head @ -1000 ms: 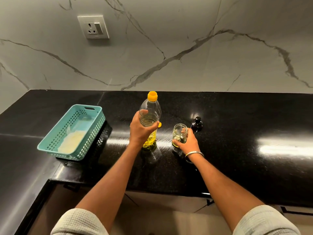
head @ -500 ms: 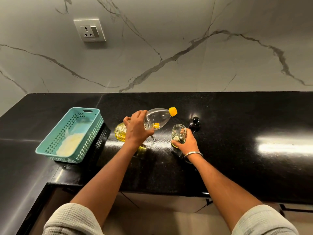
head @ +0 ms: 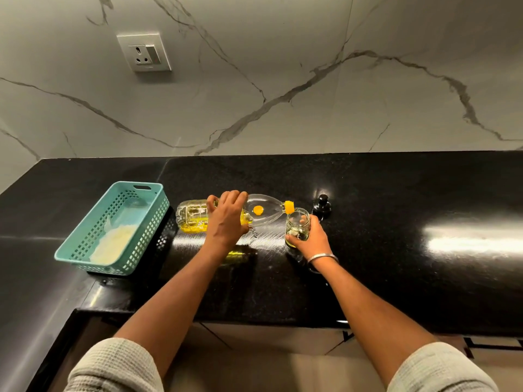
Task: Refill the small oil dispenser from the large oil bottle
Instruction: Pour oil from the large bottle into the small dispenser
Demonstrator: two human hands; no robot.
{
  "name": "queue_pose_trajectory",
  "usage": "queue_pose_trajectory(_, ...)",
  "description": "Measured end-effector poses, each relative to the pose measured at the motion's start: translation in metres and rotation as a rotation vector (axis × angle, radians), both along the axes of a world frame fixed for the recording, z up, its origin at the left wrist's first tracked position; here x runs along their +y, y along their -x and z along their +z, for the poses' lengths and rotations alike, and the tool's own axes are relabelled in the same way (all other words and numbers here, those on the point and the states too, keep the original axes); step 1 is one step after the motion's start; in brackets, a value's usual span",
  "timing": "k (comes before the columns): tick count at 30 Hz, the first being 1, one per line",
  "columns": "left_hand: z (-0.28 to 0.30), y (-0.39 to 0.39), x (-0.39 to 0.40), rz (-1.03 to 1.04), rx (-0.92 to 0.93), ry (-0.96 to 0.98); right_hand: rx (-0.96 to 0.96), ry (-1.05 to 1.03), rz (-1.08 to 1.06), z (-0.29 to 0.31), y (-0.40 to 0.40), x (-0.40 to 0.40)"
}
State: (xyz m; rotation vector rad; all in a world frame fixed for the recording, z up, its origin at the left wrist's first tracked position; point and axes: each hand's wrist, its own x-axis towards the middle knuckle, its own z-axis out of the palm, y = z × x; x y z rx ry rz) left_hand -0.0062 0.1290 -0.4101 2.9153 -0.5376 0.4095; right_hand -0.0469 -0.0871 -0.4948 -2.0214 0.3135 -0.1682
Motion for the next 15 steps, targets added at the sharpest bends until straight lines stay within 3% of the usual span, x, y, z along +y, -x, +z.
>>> queue_pose_trajectory(15, 0.0036, -0.0017, -0.0045, -0.012, -0.032, -0.07, 0.006, -0.004, 0.004, -0.0008, 0.0009, -0.0012)
